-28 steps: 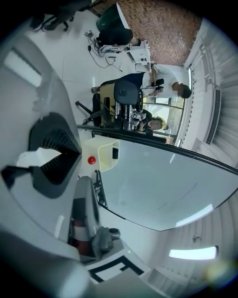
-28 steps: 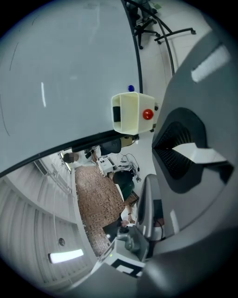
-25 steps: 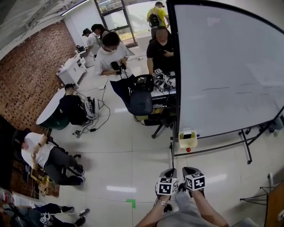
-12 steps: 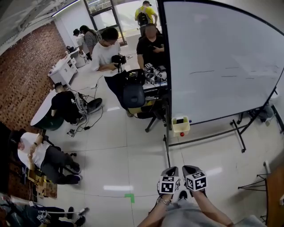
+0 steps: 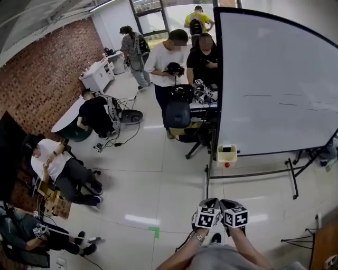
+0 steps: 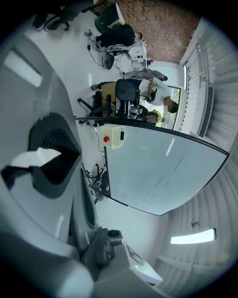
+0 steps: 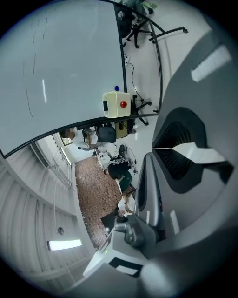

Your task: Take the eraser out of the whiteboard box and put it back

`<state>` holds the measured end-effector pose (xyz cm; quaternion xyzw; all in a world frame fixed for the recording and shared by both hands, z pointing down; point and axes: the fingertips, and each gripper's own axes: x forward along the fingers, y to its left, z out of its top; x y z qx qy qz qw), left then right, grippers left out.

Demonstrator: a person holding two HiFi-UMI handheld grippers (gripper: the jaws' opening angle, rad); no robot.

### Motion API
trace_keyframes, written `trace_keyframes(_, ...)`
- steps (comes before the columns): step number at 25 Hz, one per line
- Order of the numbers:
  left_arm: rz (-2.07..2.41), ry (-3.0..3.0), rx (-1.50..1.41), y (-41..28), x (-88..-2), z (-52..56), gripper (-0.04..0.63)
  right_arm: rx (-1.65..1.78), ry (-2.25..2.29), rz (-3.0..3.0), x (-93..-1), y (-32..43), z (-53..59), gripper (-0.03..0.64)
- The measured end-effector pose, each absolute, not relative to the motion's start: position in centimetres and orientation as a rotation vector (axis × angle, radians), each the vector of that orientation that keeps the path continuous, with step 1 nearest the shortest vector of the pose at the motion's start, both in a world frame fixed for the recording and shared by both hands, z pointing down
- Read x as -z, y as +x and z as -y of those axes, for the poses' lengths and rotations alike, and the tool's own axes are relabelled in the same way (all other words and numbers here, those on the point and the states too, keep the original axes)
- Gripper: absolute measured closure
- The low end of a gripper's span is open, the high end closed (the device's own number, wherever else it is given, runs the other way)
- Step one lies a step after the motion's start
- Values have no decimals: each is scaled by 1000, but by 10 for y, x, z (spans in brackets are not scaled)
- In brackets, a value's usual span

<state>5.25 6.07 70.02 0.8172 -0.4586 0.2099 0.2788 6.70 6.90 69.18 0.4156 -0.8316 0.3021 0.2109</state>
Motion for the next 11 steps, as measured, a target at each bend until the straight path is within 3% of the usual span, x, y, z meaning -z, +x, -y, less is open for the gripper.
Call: trace_keyframes(11,1289,2169,-563,47,-693,-42,592,-841,1091,2348,-686,62,-50,611)
